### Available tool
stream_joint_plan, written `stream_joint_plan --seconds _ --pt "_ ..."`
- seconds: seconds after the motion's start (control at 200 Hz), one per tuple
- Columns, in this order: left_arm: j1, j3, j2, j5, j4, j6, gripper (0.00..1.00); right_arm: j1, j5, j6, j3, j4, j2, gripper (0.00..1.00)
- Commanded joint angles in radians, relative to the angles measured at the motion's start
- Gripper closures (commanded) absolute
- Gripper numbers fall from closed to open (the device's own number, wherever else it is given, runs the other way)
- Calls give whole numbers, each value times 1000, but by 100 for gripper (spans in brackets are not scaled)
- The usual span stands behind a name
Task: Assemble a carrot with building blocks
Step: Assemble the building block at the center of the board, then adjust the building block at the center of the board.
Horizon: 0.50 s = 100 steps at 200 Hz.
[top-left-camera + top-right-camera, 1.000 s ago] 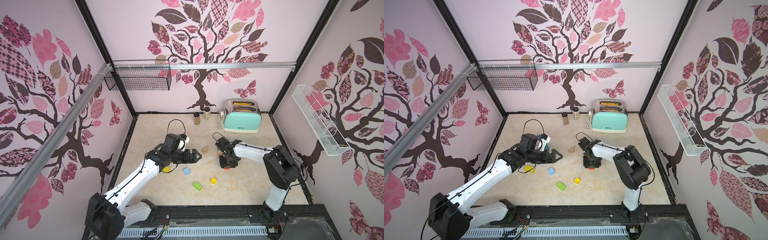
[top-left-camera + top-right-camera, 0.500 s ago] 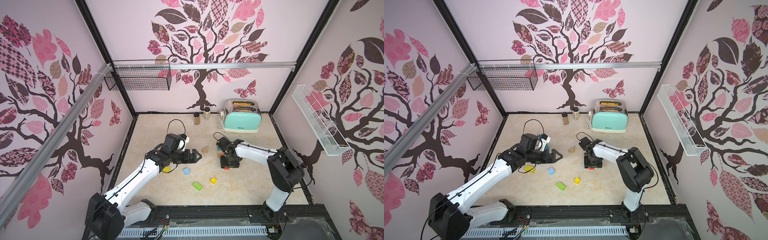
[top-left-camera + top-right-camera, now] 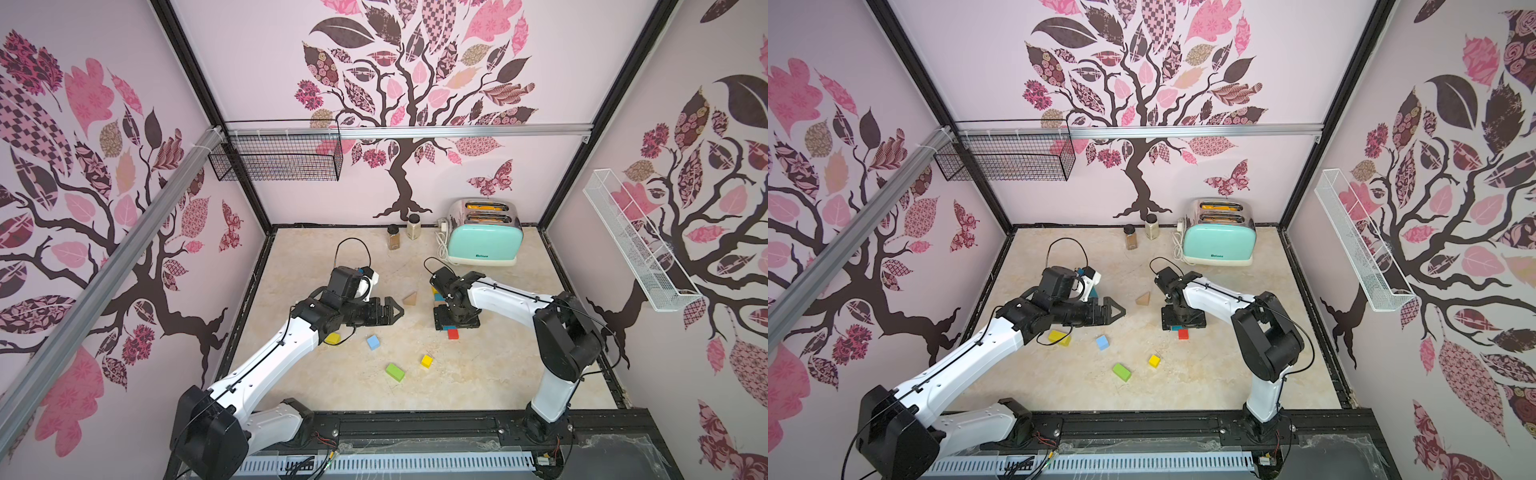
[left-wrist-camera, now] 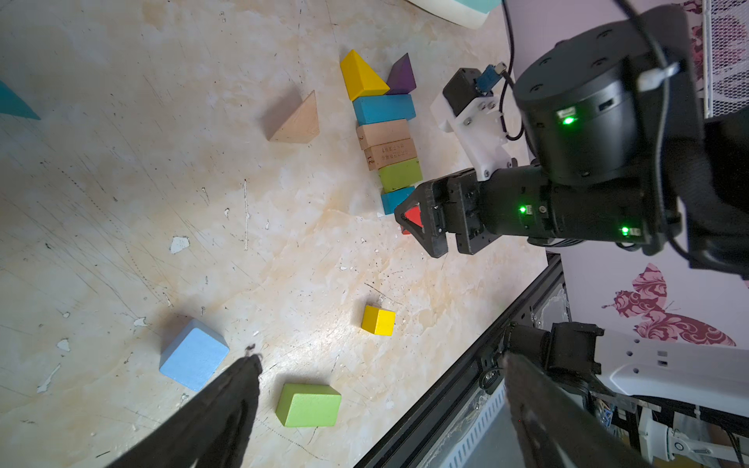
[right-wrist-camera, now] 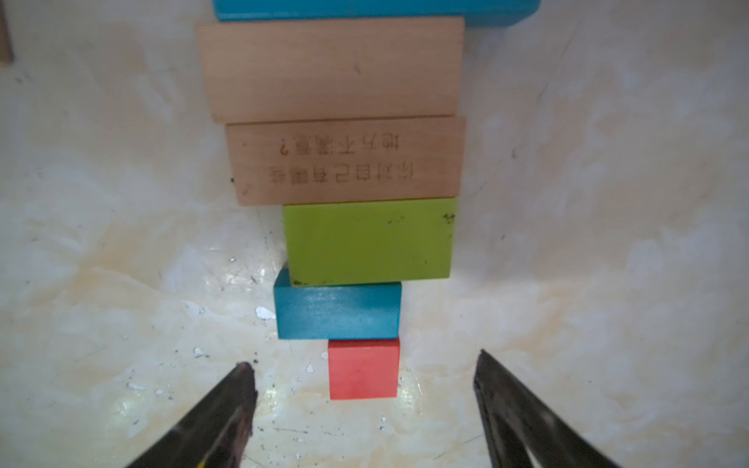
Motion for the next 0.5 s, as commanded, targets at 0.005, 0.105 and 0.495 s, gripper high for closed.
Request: stream_joint_plan --seconds 0.005,0.105,0.495 --pt "-2 27 -3 -3 4 7 2 1 -1 6 -11 52 11 11" --pt "-2 31 -3 -7 -3 11 2 2 -1 12 -12 67 35 11" --pt "-2 36 -9 -17 -12 18 2 -112 31 -2 -16 25 -136 27"
